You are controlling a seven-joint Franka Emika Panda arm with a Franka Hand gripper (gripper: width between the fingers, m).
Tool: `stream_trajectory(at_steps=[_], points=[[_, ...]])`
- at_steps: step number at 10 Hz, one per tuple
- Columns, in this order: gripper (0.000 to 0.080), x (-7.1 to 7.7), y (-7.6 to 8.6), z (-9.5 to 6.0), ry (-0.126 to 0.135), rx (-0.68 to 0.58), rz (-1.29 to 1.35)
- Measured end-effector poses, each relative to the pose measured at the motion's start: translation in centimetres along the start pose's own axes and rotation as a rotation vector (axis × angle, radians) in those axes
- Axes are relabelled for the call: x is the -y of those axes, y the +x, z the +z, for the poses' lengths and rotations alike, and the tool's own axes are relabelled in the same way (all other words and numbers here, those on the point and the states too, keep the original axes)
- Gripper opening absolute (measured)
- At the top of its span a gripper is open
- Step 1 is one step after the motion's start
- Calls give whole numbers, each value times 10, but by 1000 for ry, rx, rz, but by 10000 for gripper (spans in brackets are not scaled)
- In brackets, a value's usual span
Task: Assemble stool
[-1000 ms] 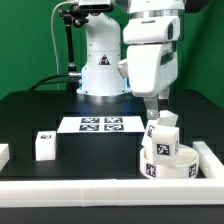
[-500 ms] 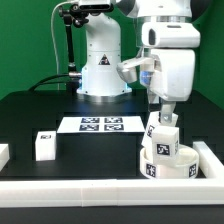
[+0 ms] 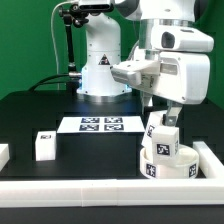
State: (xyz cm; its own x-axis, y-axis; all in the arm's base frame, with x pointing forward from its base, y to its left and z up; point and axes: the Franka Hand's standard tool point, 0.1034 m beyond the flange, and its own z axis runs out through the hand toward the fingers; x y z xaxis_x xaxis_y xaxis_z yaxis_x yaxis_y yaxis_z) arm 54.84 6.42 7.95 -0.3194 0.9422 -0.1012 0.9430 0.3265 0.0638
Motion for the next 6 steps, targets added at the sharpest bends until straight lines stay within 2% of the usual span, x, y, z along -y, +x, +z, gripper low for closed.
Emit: stream_trajectory(at_steps=[1, 2, 4, 5, 6], points=[[534, 0, 0, 0, 1, 0, 2], [350, 0, 0, 0, 1, 0, 3], [337, 0, 0, 0, 1, 0, 16], [337, 1, -1, 0, 11, 1, 50], [337, 3, -2, 1, 49, 6, 77]])
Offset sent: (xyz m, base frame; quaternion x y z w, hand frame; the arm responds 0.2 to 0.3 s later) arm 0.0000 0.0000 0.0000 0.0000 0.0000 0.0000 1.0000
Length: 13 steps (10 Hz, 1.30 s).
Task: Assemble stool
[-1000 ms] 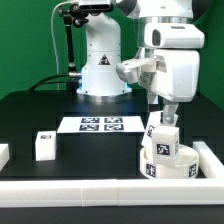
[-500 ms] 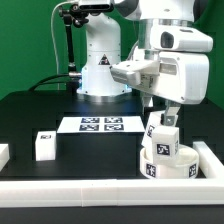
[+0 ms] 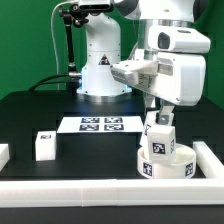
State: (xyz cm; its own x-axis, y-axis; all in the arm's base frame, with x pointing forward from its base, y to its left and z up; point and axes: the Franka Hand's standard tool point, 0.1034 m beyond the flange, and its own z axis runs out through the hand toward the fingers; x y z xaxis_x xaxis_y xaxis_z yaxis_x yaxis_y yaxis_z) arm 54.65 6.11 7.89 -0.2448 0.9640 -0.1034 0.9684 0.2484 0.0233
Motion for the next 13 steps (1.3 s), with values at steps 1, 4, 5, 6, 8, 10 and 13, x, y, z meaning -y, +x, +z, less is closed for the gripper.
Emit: stream_trajectory(at_steps=[1, 4, 5, 6, 8, 10, 13], points=[[337, -2, 0, 0, 25, 4, 51], [338, -8, -3, 1, 84, 6, 307], [338, -8, -3, 1, 84, 9, 399], [338, -8, -3, 1, 84, 12, 494], [338, -8, -2, 1, 84, 18, 650], [340, -6, -7, 3, 99, -4, 819], [340, -5, -9, 3, 95, -29, 1060]])
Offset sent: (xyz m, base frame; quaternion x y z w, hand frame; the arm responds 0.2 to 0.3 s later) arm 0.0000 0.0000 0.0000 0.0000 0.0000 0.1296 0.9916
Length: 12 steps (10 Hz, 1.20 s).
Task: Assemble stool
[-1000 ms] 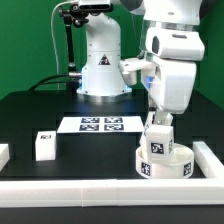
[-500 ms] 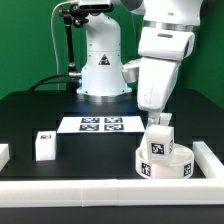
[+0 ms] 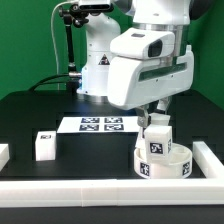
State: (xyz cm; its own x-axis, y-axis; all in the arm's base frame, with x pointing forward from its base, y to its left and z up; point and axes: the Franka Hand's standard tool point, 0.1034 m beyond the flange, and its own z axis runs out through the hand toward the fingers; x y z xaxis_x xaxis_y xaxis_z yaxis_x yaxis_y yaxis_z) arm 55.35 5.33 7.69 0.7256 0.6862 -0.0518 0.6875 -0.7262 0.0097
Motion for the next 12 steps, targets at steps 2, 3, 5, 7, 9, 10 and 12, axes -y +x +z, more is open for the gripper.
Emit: stream_trajectory(at_steps=[2, 3, 5, 7, 9, 10, 12], points=[[340, 0, 1, 0, 3, -15, 170], [340, 1, 1, 0, 7, -17, 277], [340, 2, 2, 0, 11, -18, 395], [340, 3, 3, 0, 17, -19, 543], [340, 6, 3, 0, 51, -2, 758], [340, 11, 5, 0, 77, 7, 945], [340, 17, 9, 0, 98, 17, 1166]])
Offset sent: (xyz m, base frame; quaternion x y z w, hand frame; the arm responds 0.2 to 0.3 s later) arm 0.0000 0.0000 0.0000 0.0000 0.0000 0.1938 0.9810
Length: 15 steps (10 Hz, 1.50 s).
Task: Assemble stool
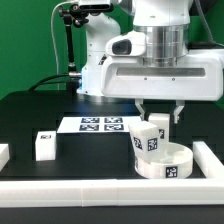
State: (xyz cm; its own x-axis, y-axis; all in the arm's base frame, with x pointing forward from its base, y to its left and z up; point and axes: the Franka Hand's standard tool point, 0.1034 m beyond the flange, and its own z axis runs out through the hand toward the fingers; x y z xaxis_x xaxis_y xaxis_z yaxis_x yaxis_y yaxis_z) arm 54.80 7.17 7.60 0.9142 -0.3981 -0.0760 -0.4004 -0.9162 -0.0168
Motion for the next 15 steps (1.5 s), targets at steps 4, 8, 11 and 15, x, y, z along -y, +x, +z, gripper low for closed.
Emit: stream_trajectory(at_steps=[4, 8, 11, 15], points=[[340, 28, -14, 0, -8, -30, 303], [340, 34, -15, 1, 61, -26, 644], [340, 36, -14, 1, 107, -7, 903], [510, 39, -15, 0, 119, 13, 967]])
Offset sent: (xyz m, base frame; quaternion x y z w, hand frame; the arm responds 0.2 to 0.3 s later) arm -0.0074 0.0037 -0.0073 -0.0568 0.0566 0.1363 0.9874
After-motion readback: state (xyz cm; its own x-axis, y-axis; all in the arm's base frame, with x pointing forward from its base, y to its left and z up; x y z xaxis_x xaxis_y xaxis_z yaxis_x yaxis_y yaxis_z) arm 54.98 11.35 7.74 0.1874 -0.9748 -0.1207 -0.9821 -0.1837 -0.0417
